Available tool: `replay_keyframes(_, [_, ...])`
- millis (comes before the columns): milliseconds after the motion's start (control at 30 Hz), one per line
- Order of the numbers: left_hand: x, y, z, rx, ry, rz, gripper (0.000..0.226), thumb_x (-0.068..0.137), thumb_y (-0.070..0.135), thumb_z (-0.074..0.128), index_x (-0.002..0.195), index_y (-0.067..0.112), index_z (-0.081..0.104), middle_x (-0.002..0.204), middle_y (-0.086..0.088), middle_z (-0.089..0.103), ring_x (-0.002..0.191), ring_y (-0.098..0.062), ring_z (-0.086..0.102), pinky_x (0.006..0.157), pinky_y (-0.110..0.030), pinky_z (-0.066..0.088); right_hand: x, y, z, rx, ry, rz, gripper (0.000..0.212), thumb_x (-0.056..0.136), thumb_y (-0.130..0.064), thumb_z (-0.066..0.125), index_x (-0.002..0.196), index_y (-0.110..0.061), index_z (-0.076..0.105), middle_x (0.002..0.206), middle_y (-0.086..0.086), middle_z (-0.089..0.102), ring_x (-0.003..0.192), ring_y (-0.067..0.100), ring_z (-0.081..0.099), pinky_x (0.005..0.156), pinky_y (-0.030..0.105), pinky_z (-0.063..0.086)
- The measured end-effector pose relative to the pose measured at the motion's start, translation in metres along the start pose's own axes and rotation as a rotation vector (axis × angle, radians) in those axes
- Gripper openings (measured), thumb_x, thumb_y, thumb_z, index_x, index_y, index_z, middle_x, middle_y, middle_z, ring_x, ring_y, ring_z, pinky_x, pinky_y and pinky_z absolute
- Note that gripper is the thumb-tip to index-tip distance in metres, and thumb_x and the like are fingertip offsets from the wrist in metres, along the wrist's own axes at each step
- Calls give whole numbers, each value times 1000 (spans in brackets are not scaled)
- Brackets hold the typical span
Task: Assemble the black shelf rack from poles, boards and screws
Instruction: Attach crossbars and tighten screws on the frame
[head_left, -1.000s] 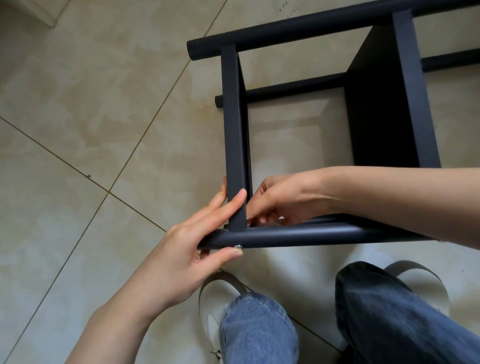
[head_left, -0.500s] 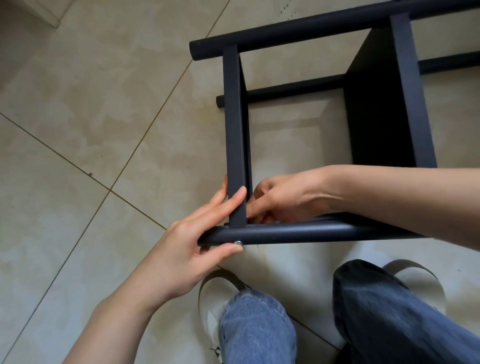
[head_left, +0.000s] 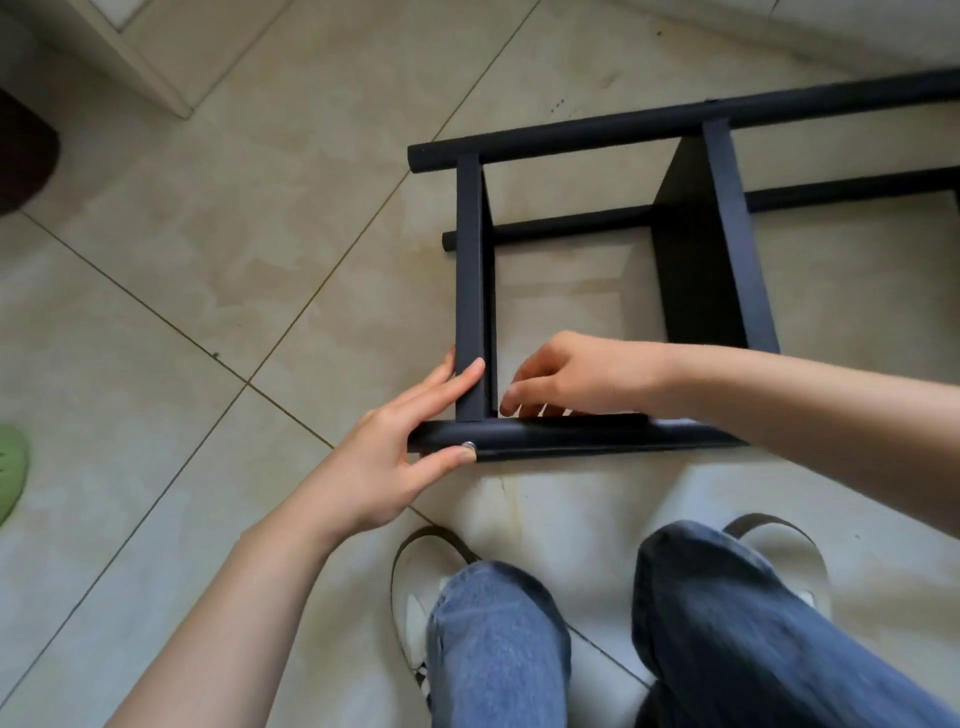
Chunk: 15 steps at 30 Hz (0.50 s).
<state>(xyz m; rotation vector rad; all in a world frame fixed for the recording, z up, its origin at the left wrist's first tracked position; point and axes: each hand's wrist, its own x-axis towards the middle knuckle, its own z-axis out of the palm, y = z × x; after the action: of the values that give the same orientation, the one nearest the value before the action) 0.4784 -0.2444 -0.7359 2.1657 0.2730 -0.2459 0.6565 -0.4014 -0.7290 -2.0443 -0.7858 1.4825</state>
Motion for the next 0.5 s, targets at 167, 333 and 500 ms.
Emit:
replay_keyframes(167, [-11, 7, 16, -53, 164, -47, 74, 90, 17, 73, 141, 58, 36, 154, 14, 42, 140, 10, 34, 117, -16, 28, -45, 3, 10, -290, 85, -92, 27, 98, -37, 54, 112, -20, 70, 96, -3, 69, 88, 17, 64, 77, 29, 51])
replay_keyframes(333, [-20, 12, 36, -340, 437, -250, 93, 81, 18, 82, 150, 48, 27, 147, 23, 45, 135, -4, 48, 102, -13, 44, -54, 8, 25, -426, 171, -132, 25, 99, -29, 53, 122, -23, 59, 111, 6, 66, 102, 28, 61, 91, 48, 50])
replay_keyframes(500, [-21, 22, 54, -623, 595, -414, 107, 79, 18, 83, 158, 35, 14, 136, 9, 58, 105, 3, 66, 93, -17, 49, -58, 11, 25, -486, 279, -164, 23, 102, -31, 46, 121, -27, 57, 113, 1, 65, 107, 28, 57, 86, 42, 29])
